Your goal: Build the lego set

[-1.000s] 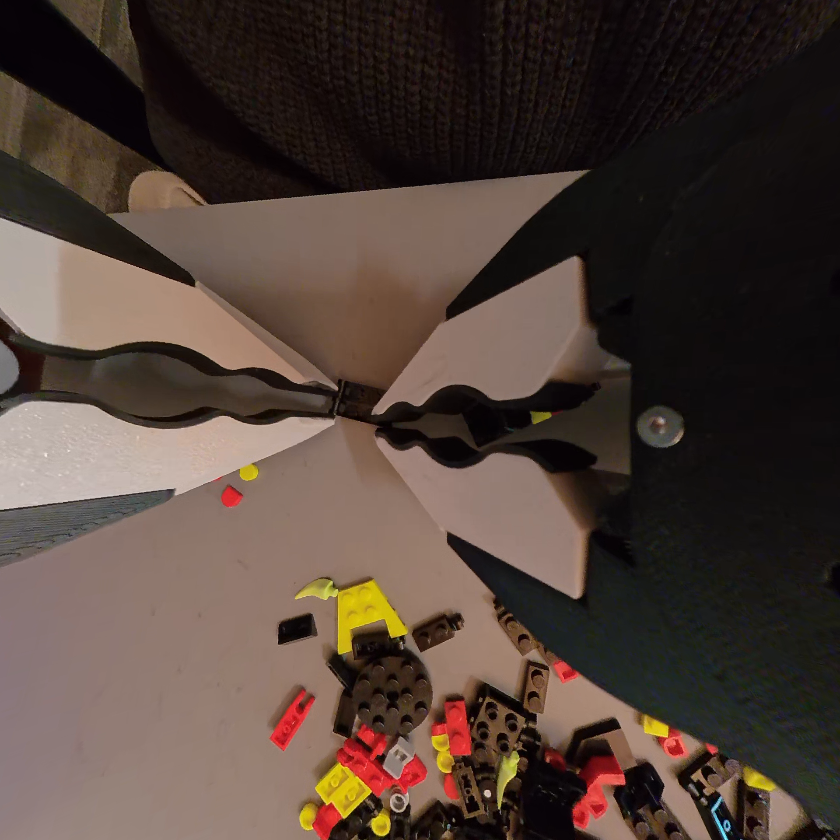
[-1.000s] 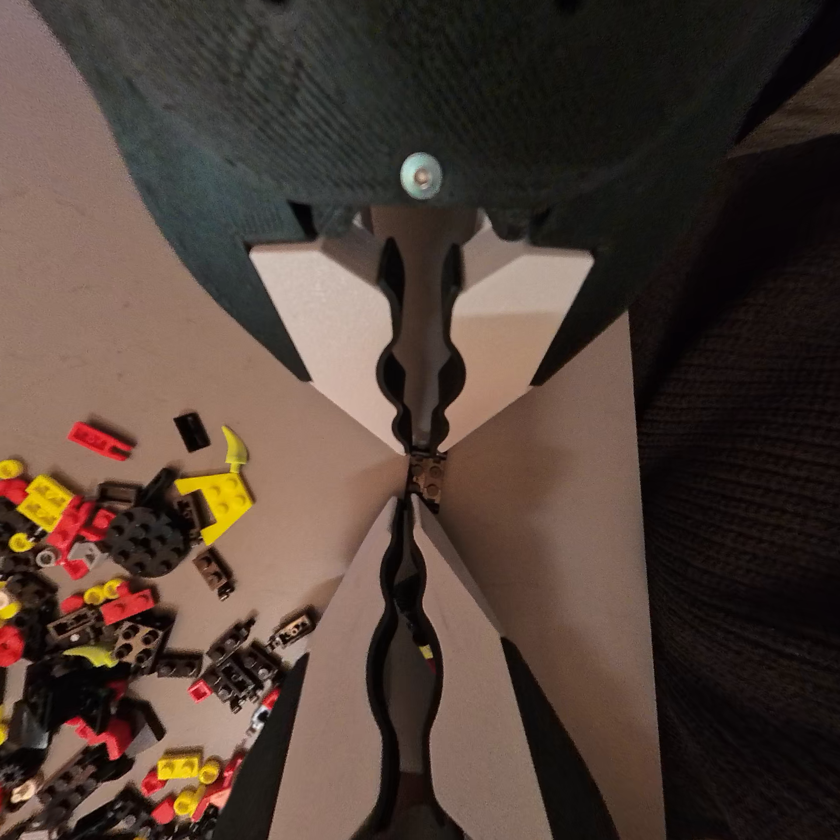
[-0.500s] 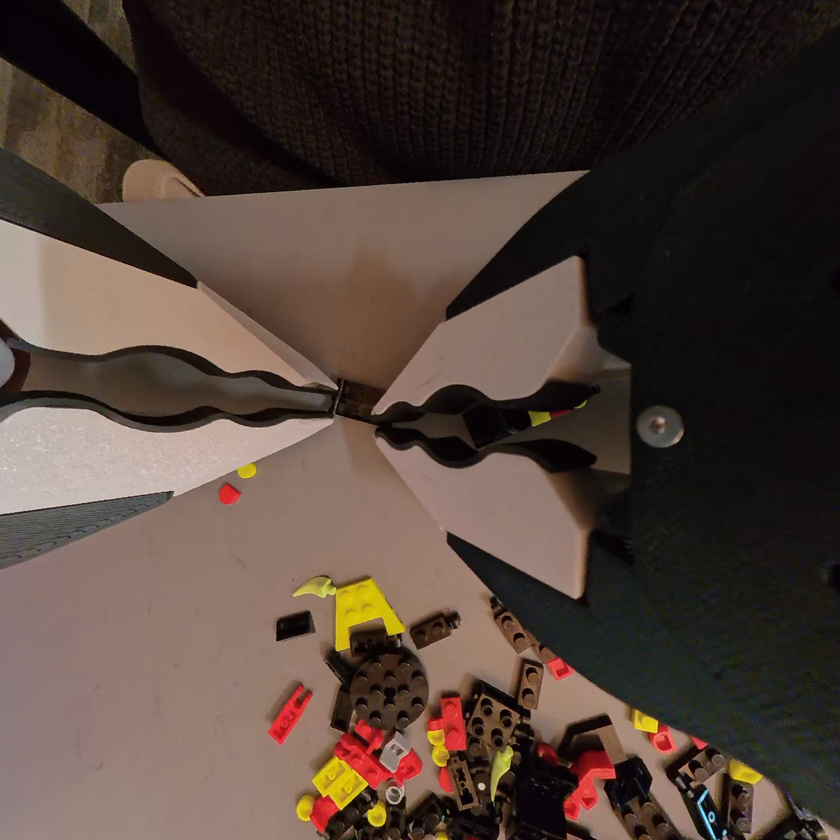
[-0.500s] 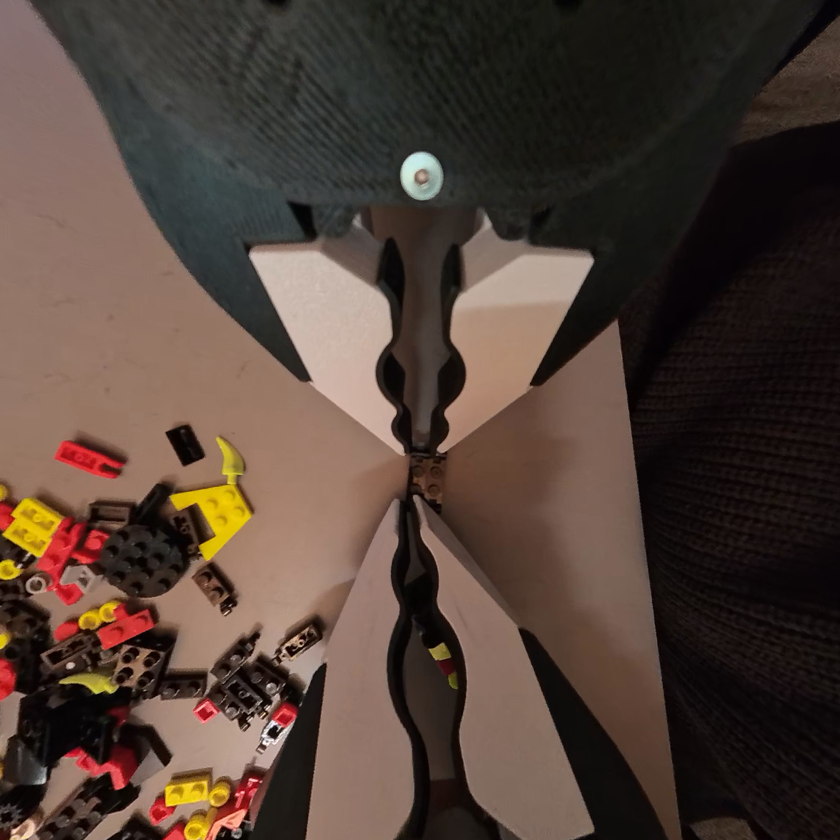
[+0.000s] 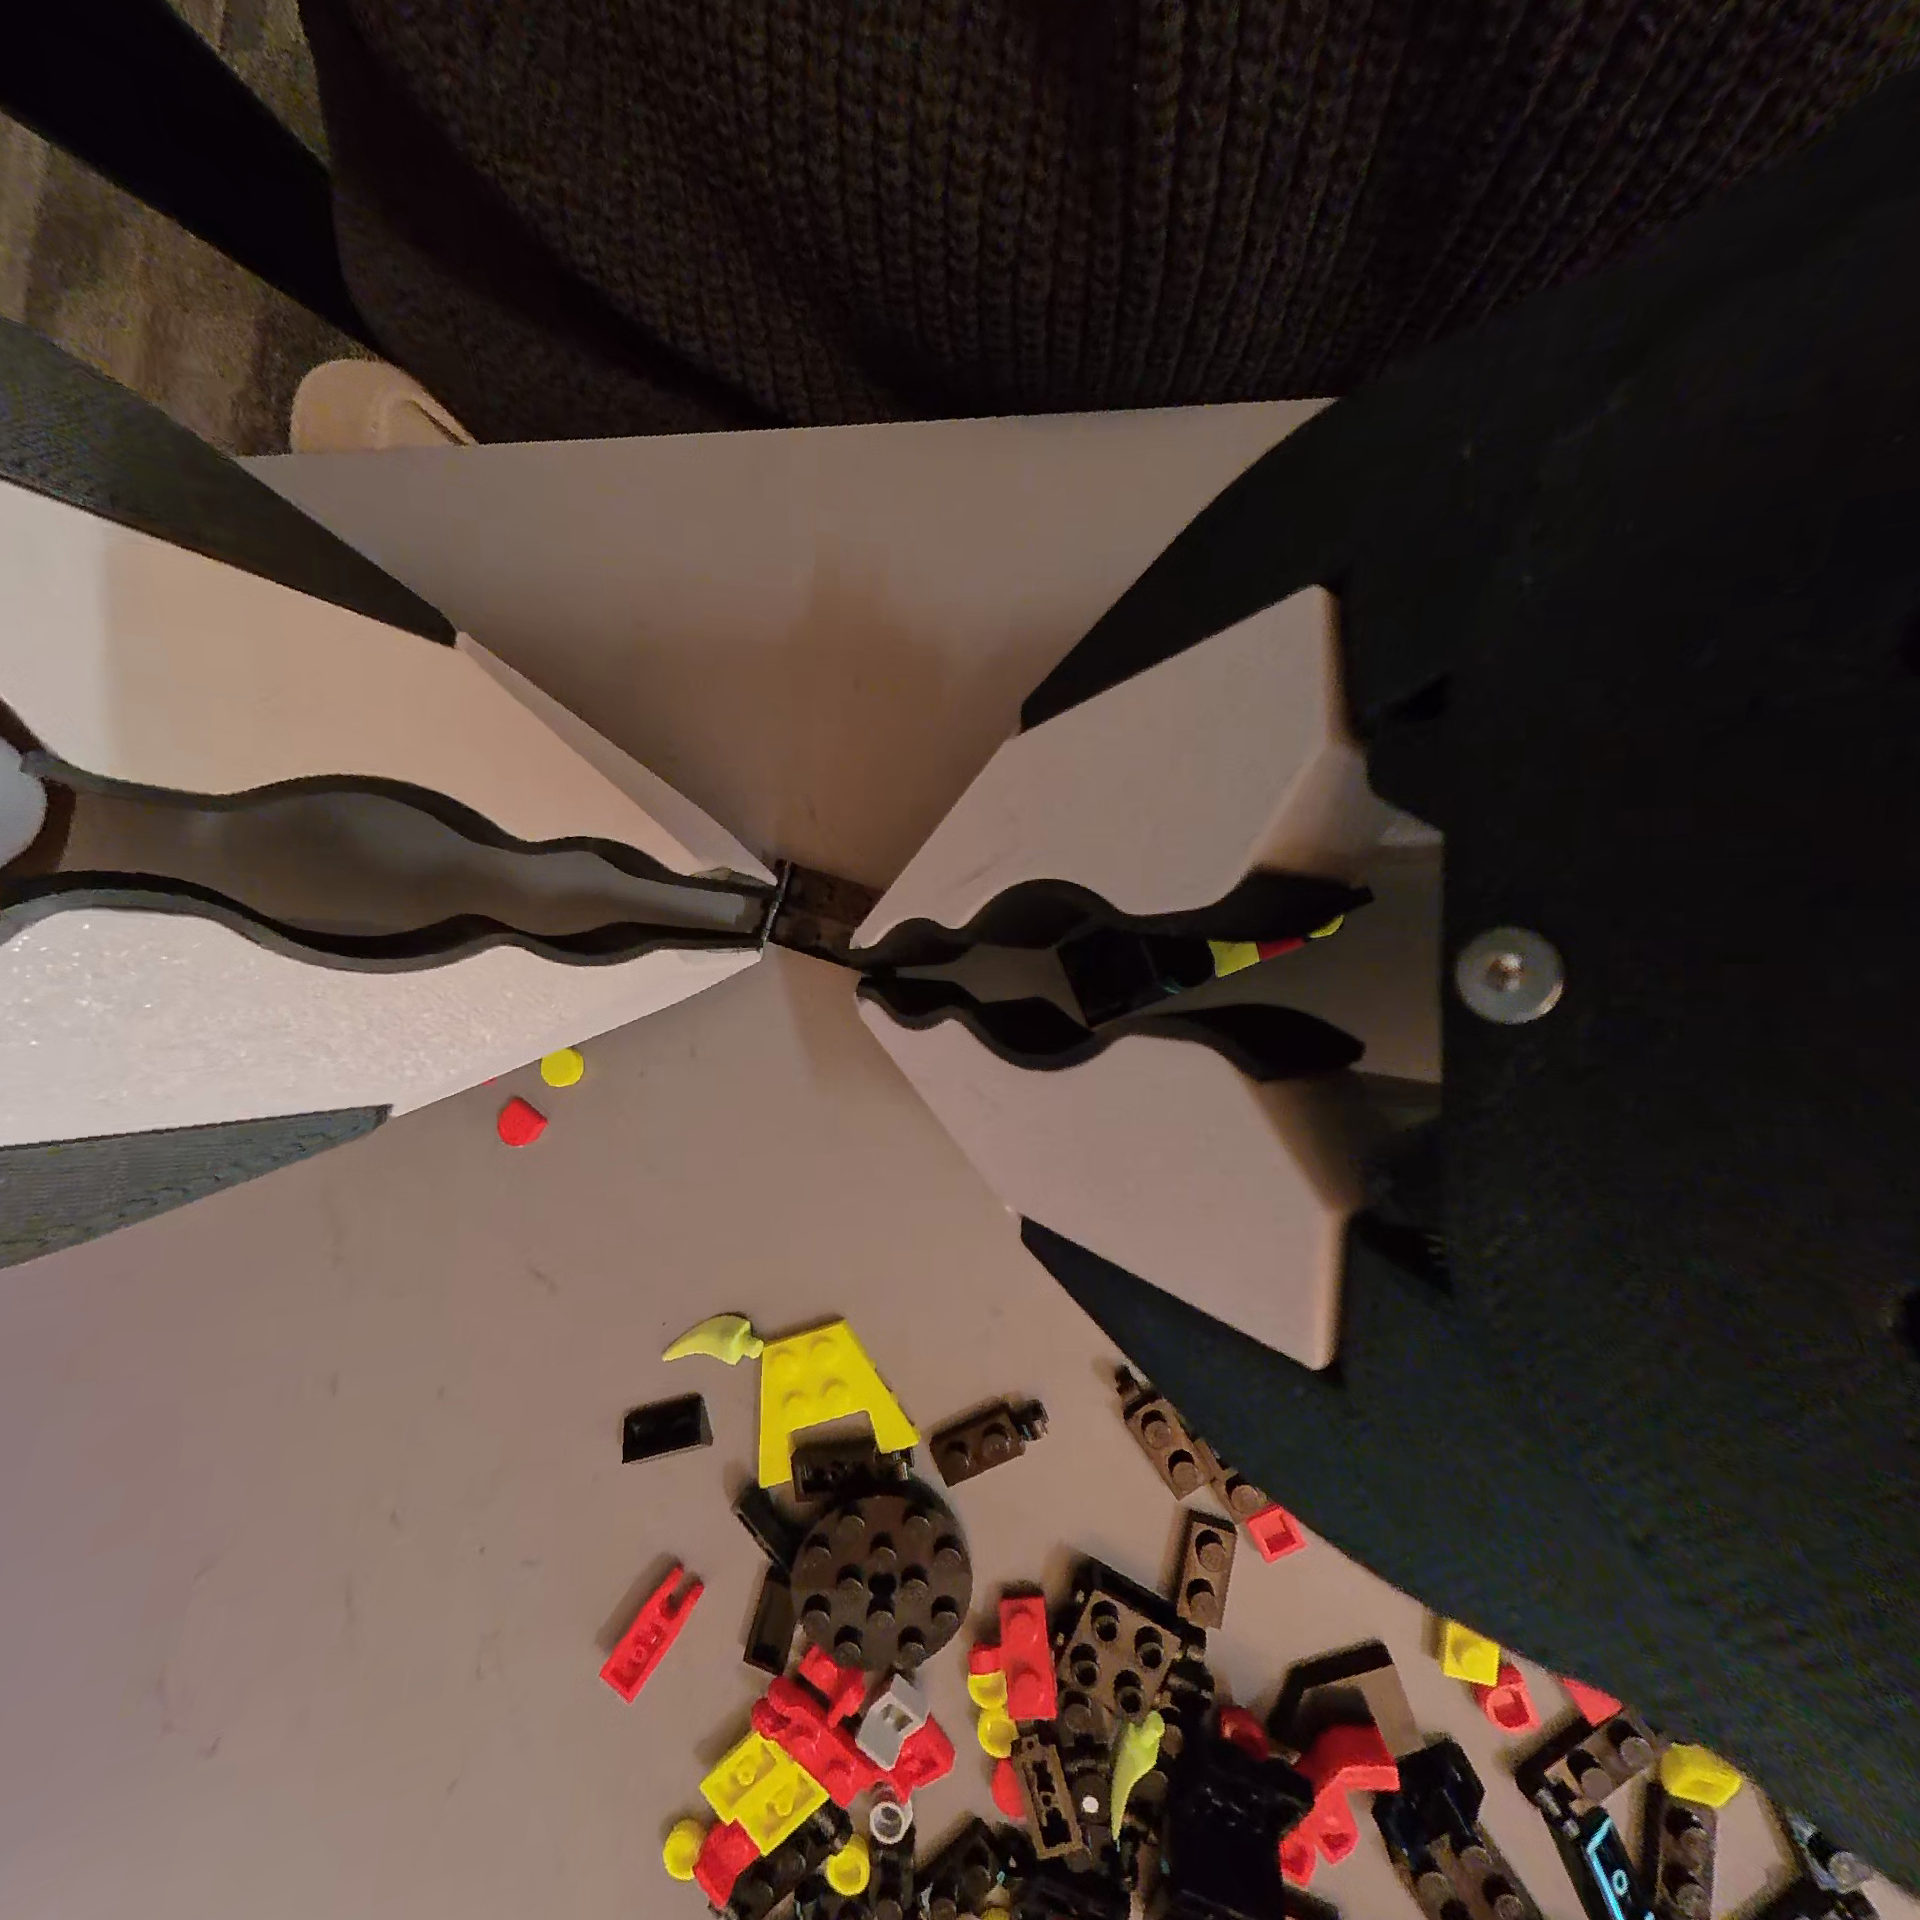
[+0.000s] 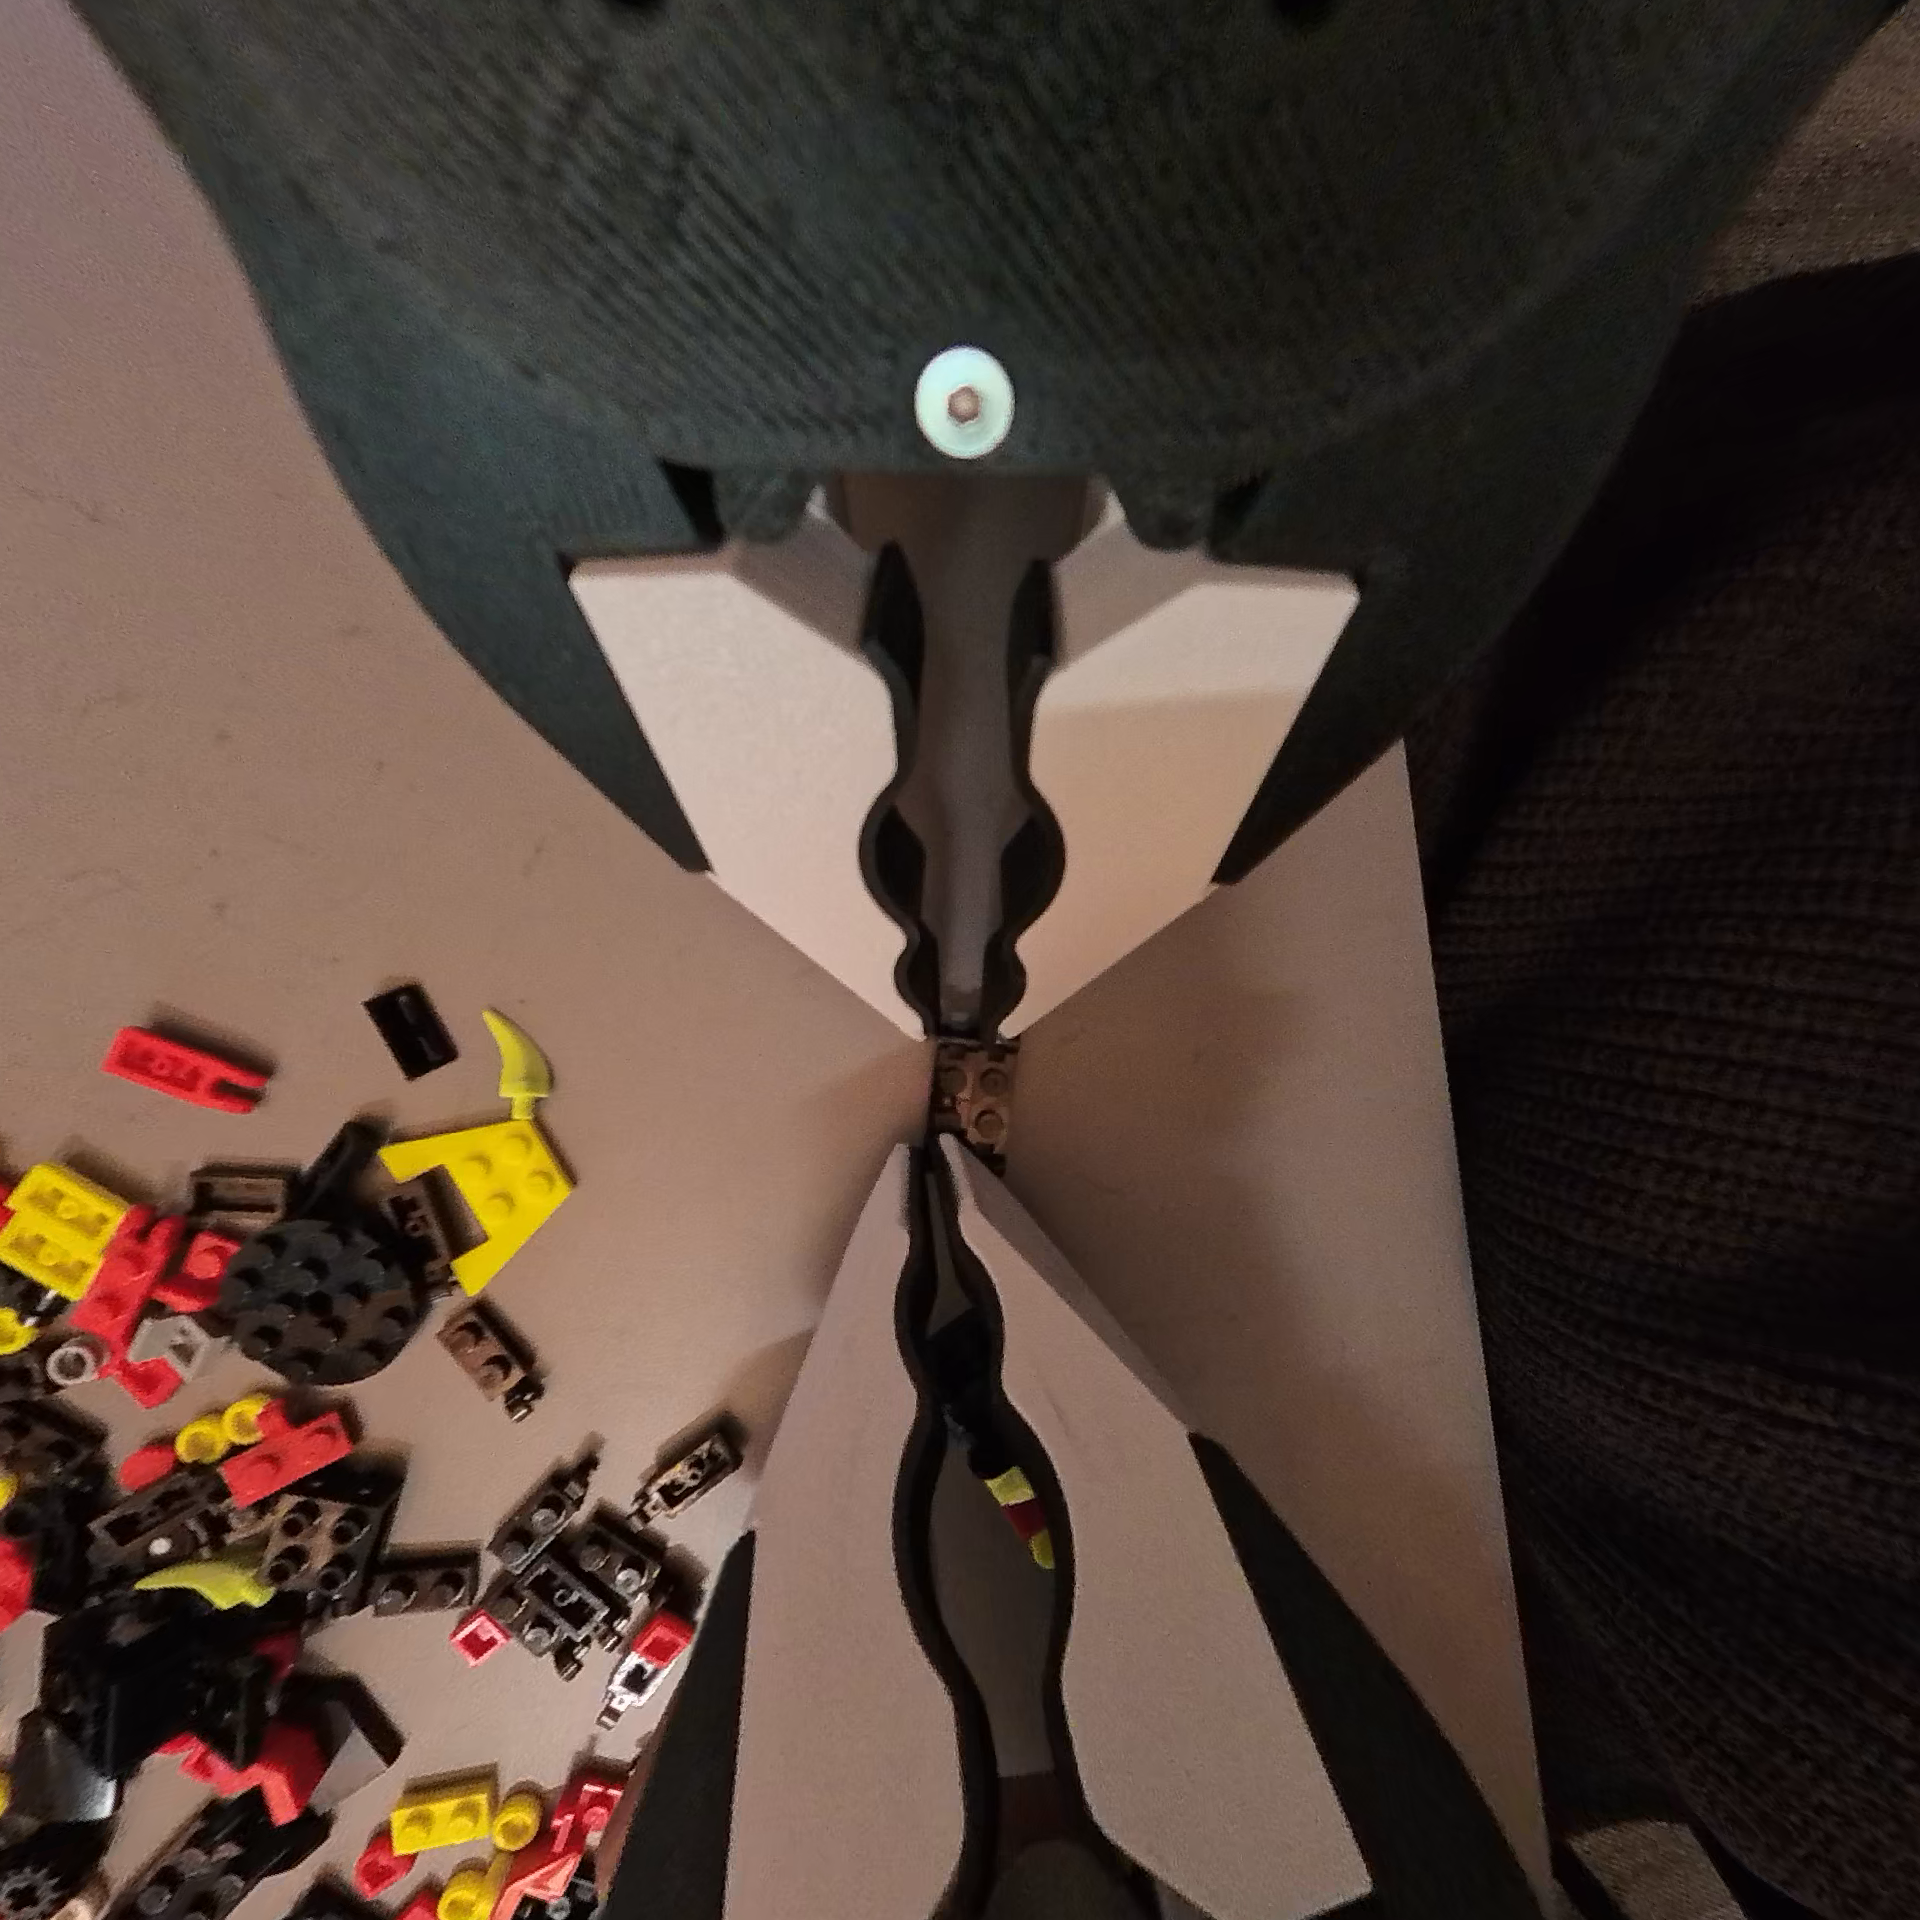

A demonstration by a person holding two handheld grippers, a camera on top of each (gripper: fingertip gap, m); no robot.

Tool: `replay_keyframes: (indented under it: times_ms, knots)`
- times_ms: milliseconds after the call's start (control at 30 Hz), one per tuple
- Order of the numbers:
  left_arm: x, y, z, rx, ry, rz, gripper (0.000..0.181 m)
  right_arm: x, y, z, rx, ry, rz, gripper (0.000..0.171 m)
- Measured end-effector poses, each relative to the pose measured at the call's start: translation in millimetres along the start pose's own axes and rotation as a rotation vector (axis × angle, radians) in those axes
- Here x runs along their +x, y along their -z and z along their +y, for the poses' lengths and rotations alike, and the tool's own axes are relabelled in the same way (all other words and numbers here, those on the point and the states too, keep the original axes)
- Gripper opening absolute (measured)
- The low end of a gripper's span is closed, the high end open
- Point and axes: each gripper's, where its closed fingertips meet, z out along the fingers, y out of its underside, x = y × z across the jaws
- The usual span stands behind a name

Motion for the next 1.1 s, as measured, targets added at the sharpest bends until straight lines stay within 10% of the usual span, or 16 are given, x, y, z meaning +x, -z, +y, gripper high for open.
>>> replay_keyframes:
  times_ms: [33,433,1100]
  knots:
    - [-0.2,0.0,-0.1,0.0,0.0,0.0,0.003,-0.1,-0.1,0.0,-0.001,0.0,0.002,0.007]
    - [1.1,0.4,0.1,-0.007,-0.021,-0.007,0.003,9.6,3.5,-2.7,0.013,0.116,0.134,0.022]
    - [2.7,0.1,-0.8,-0.005,-0.042,-0.021,0.001,5.4,2.6,-1.3,-0.005,0.134,0.119,0.0]
